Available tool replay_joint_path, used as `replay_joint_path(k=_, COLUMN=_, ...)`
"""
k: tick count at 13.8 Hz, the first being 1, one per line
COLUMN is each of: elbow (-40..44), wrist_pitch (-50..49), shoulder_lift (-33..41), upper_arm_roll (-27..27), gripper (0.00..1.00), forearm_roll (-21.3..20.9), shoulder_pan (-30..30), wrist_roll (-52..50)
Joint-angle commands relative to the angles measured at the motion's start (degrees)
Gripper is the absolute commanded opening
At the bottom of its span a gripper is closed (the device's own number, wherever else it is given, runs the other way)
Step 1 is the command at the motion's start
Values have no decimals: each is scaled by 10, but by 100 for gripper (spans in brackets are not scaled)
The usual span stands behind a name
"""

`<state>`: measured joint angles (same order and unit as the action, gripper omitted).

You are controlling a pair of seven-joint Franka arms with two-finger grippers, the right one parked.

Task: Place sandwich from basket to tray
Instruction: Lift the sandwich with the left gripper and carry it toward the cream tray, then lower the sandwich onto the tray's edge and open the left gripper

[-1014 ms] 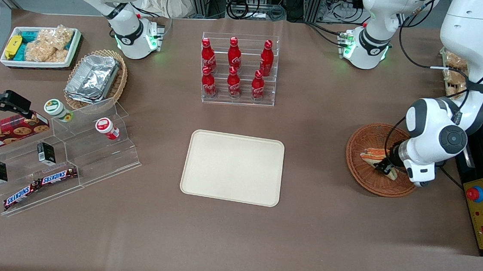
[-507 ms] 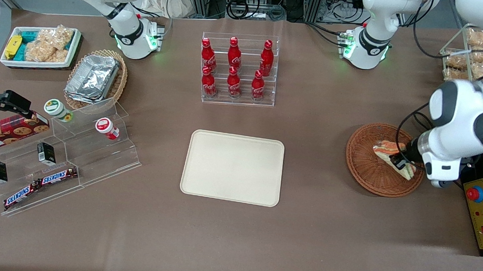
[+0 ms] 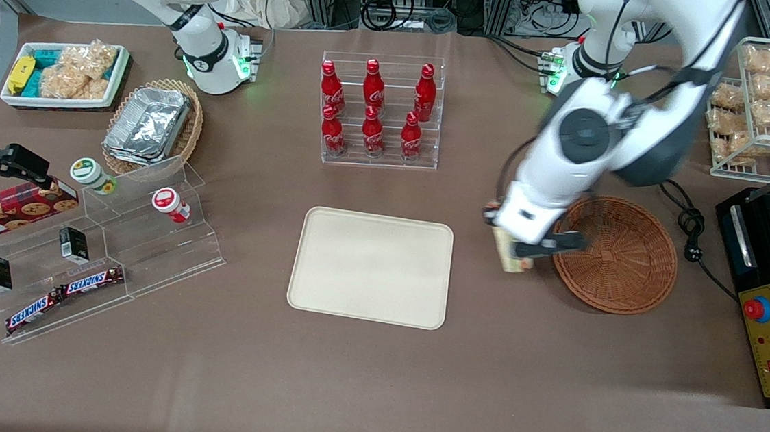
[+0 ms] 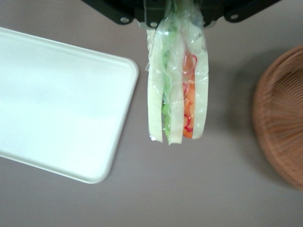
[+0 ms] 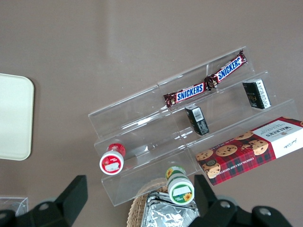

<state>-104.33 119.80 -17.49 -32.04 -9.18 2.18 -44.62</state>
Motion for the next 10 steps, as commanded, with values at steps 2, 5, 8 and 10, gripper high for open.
replay_joint_path(k=2, elbow=29, wrist_pitch=86, shoulder_lift=-116, upper_arm_roll=-4, gripper=0, forearm_roll=-97, shoulder_pan=34, wrist_roll=28)
replay_joint_path(k=5, elbow=30, wrist_pitch=188, shoulder_lift=-168, upper_arm_roll=-3, gripper=4, forearm_roll=-118, shoulder_pan=34, wrist_roll=29)
replay_joint_path(k=8, elbow=34, wrist_pitch=235, shoulder_lift=-211, upper_arm_roll=-3, gripper=27, forearm_roll=-179, shoulder_pan=35, wrist_roll=16)
replay_joint_path(k=10, elbow=35, wrist_pitch=256, shoulder_lift=-226, upper_arm_roll=-3, gripper=63, forearm_roll=-183, shoulder_pan=36, wrist_roll=11)
